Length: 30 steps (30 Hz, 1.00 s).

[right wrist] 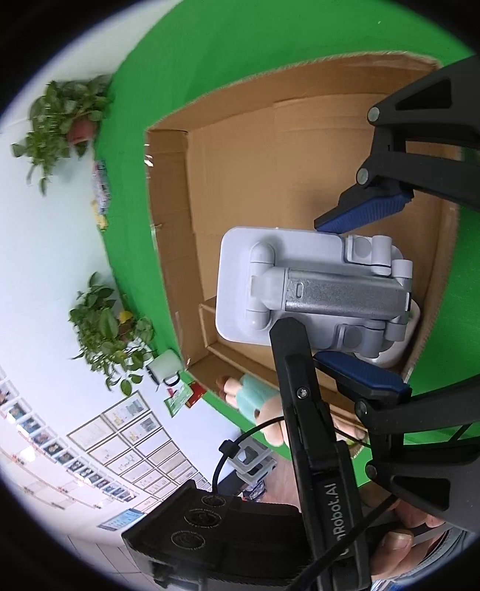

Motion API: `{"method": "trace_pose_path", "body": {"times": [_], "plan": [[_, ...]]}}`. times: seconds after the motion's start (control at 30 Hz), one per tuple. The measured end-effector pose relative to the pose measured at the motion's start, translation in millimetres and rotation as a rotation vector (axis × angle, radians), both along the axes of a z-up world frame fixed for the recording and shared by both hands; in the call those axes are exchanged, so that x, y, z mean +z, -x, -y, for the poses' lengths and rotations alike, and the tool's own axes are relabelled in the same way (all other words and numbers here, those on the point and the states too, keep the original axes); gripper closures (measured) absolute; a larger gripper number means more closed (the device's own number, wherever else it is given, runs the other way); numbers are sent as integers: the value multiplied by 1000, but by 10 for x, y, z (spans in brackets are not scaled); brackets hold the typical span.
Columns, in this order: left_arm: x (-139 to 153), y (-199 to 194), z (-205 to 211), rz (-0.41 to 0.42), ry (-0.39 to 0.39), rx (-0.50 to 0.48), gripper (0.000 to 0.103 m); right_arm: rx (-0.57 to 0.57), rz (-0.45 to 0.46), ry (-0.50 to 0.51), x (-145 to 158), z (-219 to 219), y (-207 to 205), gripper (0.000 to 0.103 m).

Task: Organize objects
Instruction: 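Lift the phone stand with the right gripper and carry it over the box, then lower the phone stand into the box beside the hair dryer and open the right gripper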

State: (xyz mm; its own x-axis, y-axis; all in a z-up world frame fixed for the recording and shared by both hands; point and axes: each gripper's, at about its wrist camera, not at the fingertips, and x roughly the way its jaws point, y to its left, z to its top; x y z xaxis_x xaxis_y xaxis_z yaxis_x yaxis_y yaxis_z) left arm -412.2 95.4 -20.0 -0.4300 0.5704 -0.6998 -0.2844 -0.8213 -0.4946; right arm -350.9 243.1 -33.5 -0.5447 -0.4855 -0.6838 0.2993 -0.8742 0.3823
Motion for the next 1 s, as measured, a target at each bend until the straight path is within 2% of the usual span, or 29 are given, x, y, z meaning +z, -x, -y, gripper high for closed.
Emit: {"method": "trace_pose_path", "body": {"times": [0.3,0.53,0.77,1.0], "plan": [[-511,130,2,113,19,9,93,27,181,41,-428,-61,228,38],[-744,167,-29,175,25,7,93,20,260,17,-610,-87,237,38],[-732,151,-71,172,89,27,95,-1,313,2,-707,-110,278,37],[-520,66,44,131,80,54,92,-5,336,3,-763,-122,294,38]]}}
